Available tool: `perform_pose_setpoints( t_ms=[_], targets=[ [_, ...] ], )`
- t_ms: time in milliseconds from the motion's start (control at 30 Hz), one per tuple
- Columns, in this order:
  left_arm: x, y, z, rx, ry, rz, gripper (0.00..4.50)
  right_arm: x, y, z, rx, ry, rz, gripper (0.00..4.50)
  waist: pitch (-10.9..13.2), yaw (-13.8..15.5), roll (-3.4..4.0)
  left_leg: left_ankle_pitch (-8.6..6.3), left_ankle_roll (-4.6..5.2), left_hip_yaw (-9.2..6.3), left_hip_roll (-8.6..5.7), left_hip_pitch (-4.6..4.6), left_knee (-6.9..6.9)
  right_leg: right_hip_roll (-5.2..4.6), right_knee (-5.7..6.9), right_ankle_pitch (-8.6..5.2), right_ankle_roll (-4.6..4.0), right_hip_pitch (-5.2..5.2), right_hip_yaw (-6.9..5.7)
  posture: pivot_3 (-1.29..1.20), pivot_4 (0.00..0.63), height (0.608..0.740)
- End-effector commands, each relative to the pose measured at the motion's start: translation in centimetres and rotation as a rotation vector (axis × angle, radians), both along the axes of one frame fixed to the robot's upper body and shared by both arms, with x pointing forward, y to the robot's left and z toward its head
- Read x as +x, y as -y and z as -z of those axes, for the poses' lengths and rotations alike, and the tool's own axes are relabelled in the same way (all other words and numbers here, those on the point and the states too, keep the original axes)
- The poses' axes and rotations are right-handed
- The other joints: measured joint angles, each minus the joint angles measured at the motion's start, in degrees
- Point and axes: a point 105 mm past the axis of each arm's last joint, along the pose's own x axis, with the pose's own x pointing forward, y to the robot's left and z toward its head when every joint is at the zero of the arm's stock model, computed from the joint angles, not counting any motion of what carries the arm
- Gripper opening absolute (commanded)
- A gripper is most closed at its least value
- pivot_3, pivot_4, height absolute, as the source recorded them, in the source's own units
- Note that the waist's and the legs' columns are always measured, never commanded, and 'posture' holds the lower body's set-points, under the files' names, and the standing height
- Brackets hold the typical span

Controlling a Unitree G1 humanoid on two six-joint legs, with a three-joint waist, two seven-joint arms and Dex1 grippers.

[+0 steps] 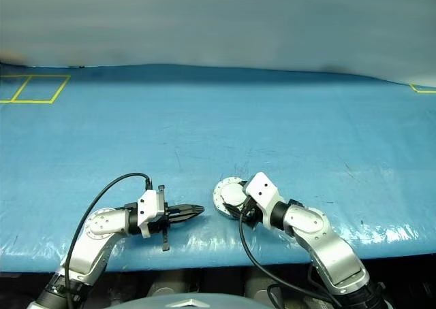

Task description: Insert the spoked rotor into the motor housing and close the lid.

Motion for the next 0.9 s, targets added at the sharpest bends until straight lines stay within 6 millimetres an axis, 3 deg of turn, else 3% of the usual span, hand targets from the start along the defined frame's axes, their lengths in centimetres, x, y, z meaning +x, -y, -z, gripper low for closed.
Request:
perform_pose_setpoints(
  t_ms=[33,233,533,900],
  targets=[
    [0.2,0.1,-0.5,-0.018,0.03,0.0,0.0,0.0,-0.1,0.3,-0.011,-0.01,0.005,3.03,0.0,0.0,0.0,0.0,0.0,0.0,0.0,0.0,0.0,0.0,0.0,0.0,0.0,0.0,0.0,0.0,0.15,0.74],
    [0.2,0.2,-0.3,-0.002,0.032,0.004,0.0,0.5,-0.5,0.2,0.011,-0.007,0.036,3.03,0.0,-0.09,0.0,0.0,0.0,0.02,0.01,0.0,-0.01,0.02,0.01,0.0,0.0,0.0,0.0,0.0,0.15,0.74],
    [0.3,0.0,0.2,0.012,0.015,-0.005,0.0,-0.1,0.1,3.1,-0.086,-0.061,0.048,3.03,-0.13,-0.29,0.05,0.0,-0.01,0.02,0.03,0.09,-0.01,0.01,0.01,0.0,-0.01,0.04,0.0,0.0,0.15,0.74],
    [3.8,1.2,-0.7,0.003,0.069,-0.085,0.0,-0.1,0.5,3.7,-0.064,-0.072,0.09,3.03,-0.3,-0.46,0.0,0.01,-0.02,0.02,0.03,0.16,0.0,-0.01,0.02,0.01,-0.01,0.11,-0.01,0.0,0.15,0.74]
  ],
)
